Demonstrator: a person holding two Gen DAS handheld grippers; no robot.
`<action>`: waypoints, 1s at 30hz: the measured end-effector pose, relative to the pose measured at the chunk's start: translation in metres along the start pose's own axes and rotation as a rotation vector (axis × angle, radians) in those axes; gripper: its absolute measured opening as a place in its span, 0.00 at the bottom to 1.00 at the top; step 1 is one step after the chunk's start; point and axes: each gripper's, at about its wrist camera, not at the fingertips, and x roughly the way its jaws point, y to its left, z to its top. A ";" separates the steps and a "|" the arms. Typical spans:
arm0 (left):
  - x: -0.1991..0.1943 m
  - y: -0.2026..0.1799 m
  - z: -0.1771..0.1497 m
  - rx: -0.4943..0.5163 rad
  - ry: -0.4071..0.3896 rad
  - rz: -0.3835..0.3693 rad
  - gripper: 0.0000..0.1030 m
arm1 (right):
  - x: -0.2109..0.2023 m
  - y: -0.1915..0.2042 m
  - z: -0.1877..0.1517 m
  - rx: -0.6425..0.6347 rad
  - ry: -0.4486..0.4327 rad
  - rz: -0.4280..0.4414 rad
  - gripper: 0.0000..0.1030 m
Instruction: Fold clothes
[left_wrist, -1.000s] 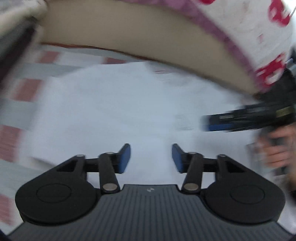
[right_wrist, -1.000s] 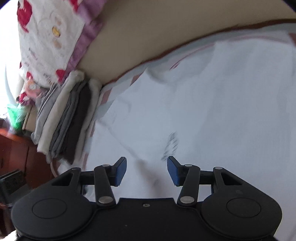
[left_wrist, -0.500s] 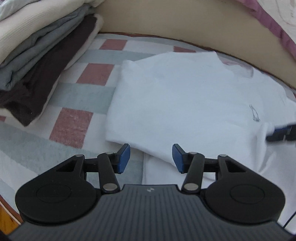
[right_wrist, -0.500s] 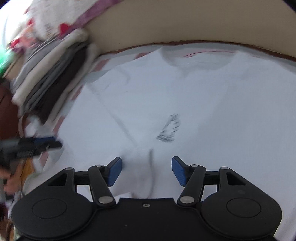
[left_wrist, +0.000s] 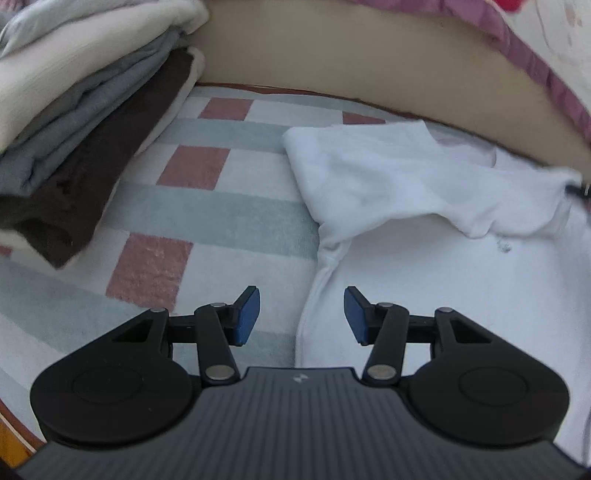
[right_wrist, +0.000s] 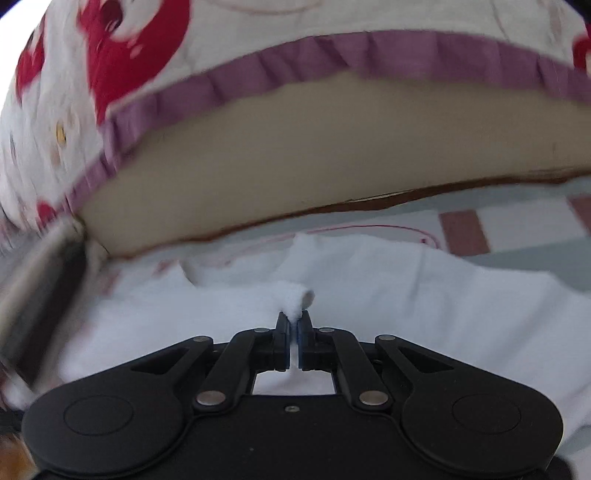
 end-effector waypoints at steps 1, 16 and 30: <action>0.002 -0.004 0.000 0.026 -0.002 0.009 0.48 | 0.003 0.000 0.002 0.004 0.003 0.008 0.06; 0.054 -0.062 0.037 0.283 -0.004 0.174 0.04 | -0.001 -0.026 0.010 0.059 -0.001 0.054 0.06; 0.041 -0.080 0.024 0.392 0.109 0.215 0.08 | 0.010 -0.058 0.005 0.097 0.133 -0.264 0.17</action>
